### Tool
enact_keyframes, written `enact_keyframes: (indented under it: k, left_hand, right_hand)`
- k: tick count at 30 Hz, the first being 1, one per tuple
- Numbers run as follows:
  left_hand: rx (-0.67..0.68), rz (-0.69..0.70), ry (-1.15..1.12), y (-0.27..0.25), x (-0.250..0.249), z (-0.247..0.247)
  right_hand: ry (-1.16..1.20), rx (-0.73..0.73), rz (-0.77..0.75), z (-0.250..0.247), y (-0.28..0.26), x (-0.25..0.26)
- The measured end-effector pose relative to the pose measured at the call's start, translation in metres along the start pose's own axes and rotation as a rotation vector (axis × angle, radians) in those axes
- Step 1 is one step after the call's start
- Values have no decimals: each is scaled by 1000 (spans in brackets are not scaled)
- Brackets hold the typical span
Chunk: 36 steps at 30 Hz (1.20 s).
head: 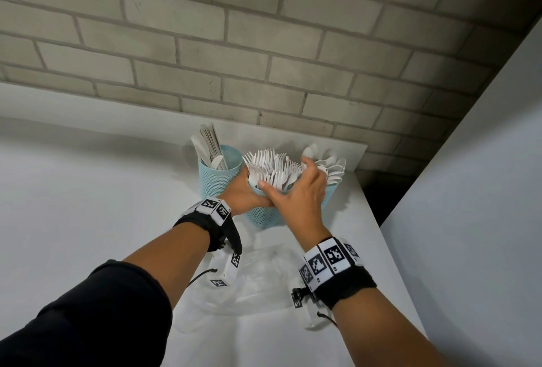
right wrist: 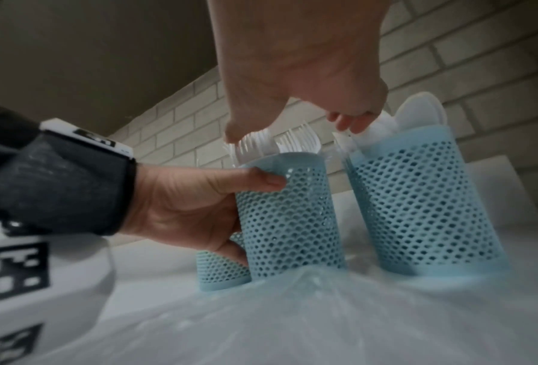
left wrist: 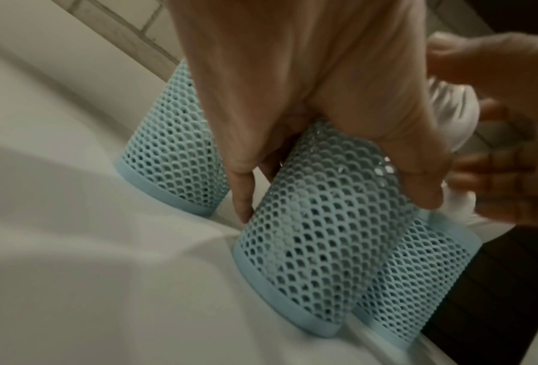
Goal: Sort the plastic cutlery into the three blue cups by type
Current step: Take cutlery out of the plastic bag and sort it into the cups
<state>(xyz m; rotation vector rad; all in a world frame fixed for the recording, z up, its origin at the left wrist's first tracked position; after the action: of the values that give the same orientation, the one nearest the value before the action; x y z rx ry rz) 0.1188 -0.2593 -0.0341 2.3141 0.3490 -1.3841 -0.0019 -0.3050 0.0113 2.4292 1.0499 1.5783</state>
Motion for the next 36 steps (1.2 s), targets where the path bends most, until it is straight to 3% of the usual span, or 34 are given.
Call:
enact_keyframes:
  k: [3, 7, 10, 12, 15, 22, 27, 32, 36]
  left_hand:
    - [21, 6, 3, 0, -1, 2]
    - [69, -72, 133, -5, 6, -2]
    - [150, -96, 291, -5, 3, 1]
    - [118, -68, 333, -3, 0, -1]
    - [37, -102, 183, -3, 6, -6]
    - [73, -173, 132, 1, 14, -4]
    - [60, -203, 126, 0, 13, -3]
    - [47, -158, 176, 1, 4, -2]
    - [-12, -127, 143, 2, -4, -2]
  right_hand:
    - [50, 162, 20, 20, -7, -3]
    - [50, 230, 40, 29, 14, 12]
    - [191, 390, 49, 44, 31, 24]
    - [184, 420, -9, 54, 34, 30]
    - [122, 291, -88, 57, 35, 30]
    - [486, 15, -122, 18, 42, 28]
    - [292, 8, -133, 15, 41, 17]
    - [59, 375, -81, 47, 45, 19]
    - [-103, 282, -44, 41, 60, 24]
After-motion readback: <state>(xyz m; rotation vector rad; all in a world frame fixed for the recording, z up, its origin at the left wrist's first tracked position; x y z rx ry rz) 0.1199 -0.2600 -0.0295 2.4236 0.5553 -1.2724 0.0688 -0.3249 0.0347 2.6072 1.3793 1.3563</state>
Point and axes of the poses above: each hand's wrist, its own y-axis towards the middle knuckle, its own z-axis out of the palm, x = y × z, the point moved 7 cm from there along y, towards the middle knuckle, and after that the axes turned 12 degrees about y, right-handed, at the moved point
